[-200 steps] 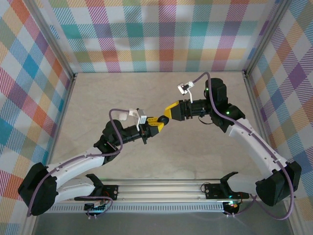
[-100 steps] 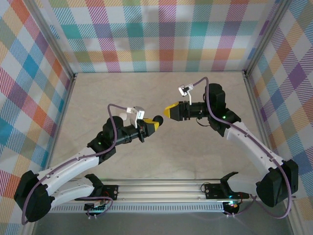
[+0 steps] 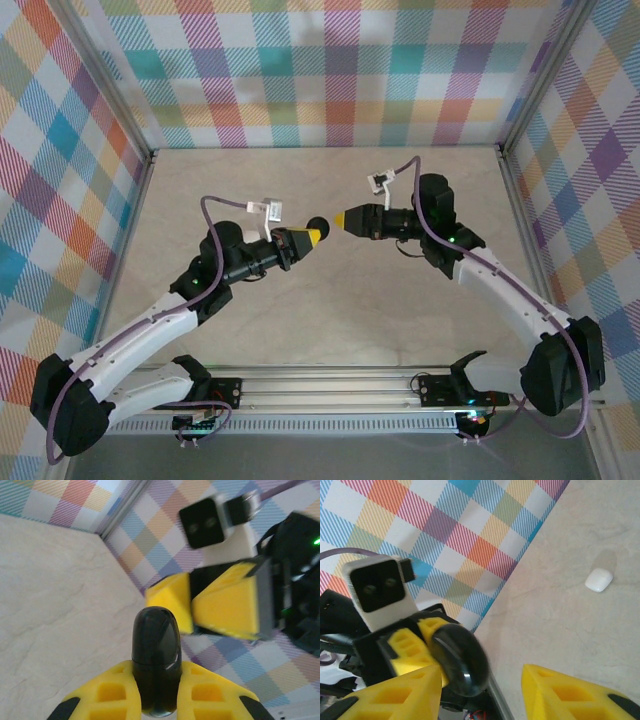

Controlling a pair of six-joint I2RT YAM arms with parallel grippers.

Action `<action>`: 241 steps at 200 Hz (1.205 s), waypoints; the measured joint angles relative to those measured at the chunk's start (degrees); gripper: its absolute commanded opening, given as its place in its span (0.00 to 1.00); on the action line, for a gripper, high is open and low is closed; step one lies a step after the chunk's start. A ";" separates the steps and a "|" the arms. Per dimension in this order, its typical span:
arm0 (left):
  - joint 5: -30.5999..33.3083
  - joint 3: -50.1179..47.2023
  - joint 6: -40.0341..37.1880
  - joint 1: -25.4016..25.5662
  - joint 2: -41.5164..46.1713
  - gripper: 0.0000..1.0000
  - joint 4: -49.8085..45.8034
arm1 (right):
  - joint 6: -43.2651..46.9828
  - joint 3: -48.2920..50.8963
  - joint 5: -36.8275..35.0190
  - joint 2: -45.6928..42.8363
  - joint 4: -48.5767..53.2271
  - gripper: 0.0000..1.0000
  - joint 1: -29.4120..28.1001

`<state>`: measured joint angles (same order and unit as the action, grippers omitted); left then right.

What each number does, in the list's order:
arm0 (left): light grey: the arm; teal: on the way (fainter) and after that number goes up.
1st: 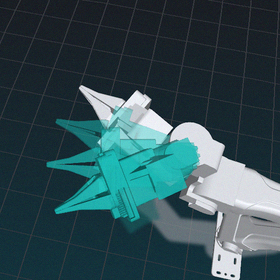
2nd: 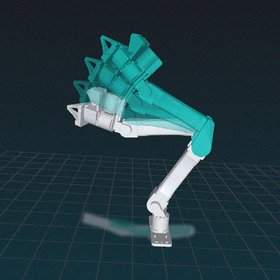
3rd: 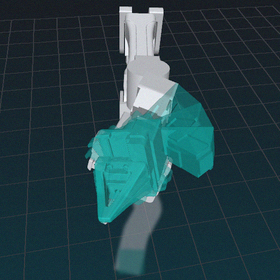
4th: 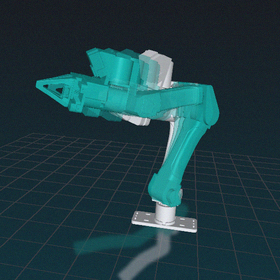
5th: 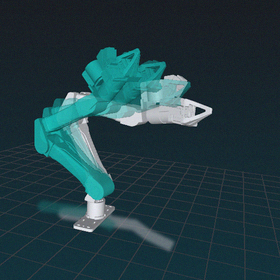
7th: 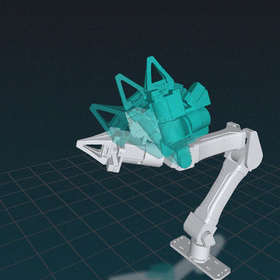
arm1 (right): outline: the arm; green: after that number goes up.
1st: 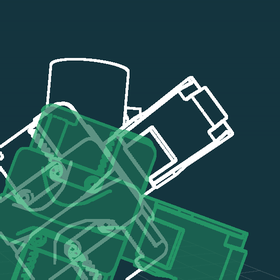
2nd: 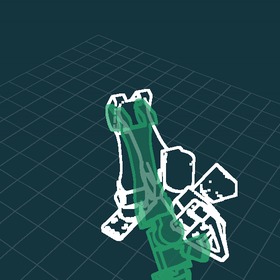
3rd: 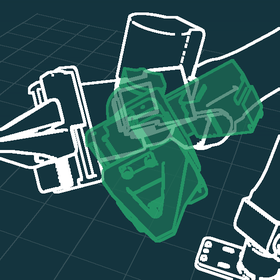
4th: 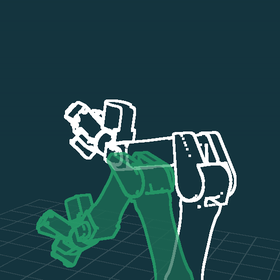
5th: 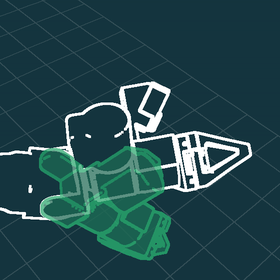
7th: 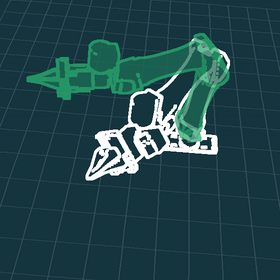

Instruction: Insert the wireless bluetooth earbuds into the charging case

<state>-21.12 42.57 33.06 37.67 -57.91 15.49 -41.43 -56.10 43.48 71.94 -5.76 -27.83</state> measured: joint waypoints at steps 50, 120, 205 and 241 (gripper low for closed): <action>-0.50 -0.04 4.57 0.00 -2.23 0.00 6.32 | -2.95 0.24 1.77 0.92 -2.27 0.46 0.00; -3.41 0.20 8.98 -0.35 -5.11 0.00 10.43 | -2.95 0.07 5.05 1.79 -4.96 0.19 -1.22; -4.11 2.12 8.13 -0.90 -4.70 0.60 6.64 | -4.76 0.13 6.75 2.86 -9.92 0.07 -1.38; -0.74 5.25 3.06 -0.68 -3.54 1.00 -4.66 | -2.16 0.15 6.23 2.86 -8.44 0.06 -0.50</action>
<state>-21.87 47.81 36.12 36.99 -61.45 10.83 -43.59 -55.94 49.71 74.81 -14.20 -28.34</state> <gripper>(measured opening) 0.984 0.153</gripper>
